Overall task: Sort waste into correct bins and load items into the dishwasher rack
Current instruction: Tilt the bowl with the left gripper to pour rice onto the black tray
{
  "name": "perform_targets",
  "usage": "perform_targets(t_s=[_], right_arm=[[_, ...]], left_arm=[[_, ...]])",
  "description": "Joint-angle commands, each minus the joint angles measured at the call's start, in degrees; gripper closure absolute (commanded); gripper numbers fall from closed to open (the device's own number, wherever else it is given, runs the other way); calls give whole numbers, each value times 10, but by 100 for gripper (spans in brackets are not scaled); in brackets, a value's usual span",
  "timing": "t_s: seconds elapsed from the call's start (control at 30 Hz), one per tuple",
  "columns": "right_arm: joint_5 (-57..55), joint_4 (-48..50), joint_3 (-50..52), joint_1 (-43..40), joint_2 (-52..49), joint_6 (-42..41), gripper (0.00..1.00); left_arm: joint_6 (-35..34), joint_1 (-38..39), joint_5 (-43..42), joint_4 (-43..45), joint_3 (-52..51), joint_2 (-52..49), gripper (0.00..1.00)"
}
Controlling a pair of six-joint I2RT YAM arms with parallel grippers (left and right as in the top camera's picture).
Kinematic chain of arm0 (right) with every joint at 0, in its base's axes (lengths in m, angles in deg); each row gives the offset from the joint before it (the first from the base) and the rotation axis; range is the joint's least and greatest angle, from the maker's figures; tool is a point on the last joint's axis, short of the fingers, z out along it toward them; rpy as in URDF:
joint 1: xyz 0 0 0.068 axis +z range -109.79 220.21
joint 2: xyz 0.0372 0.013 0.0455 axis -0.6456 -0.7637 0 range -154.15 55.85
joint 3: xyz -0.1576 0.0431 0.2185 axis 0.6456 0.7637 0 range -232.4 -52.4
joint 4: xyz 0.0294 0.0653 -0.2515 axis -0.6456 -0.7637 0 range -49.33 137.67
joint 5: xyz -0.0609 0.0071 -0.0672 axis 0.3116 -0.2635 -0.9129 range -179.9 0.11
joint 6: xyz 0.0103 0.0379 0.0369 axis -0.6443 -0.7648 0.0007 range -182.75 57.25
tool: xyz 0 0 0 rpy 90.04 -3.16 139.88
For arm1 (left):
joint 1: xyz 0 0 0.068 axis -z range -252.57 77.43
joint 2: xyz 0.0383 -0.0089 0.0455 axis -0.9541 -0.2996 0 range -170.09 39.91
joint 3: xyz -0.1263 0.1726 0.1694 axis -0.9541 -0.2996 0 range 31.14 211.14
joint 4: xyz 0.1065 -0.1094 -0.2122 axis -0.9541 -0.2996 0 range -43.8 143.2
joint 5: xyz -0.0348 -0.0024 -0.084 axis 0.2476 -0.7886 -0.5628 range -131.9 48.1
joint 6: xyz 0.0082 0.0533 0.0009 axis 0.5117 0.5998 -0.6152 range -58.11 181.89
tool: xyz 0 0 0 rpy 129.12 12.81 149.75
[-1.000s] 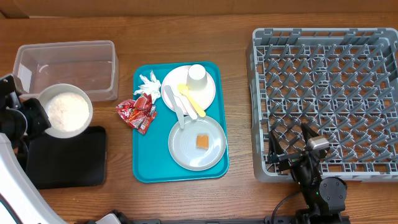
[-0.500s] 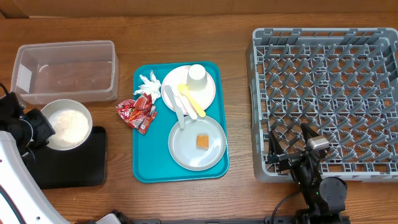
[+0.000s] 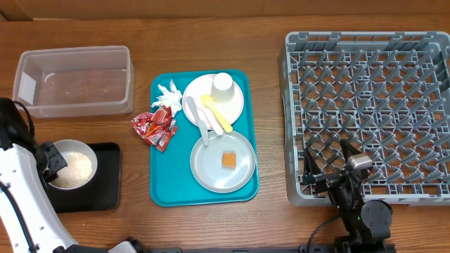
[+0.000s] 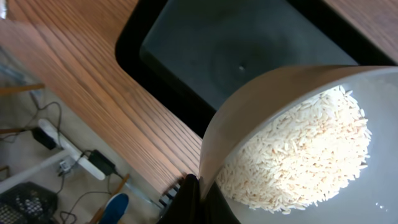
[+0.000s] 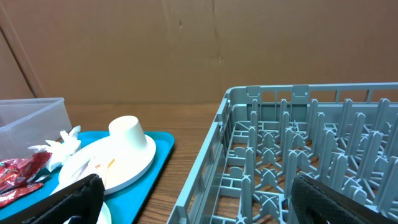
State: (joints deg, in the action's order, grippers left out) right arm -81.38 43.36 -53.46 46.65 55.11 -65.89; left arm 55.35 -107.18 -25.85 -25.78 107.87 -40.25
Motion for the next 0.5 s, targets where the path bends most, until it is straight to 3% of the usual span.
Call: perform_targets(t_s=[0.0, 0.47], right_arm=[[-8, 3, 6, 3, 6, 2, 0], [-8, 3, 6, 3, 6, 2, 0]], left_arm=[[-7, -3, 43, 14, -15, 1, 96], [99, -3, 57, 114, -64, -49, 96]])
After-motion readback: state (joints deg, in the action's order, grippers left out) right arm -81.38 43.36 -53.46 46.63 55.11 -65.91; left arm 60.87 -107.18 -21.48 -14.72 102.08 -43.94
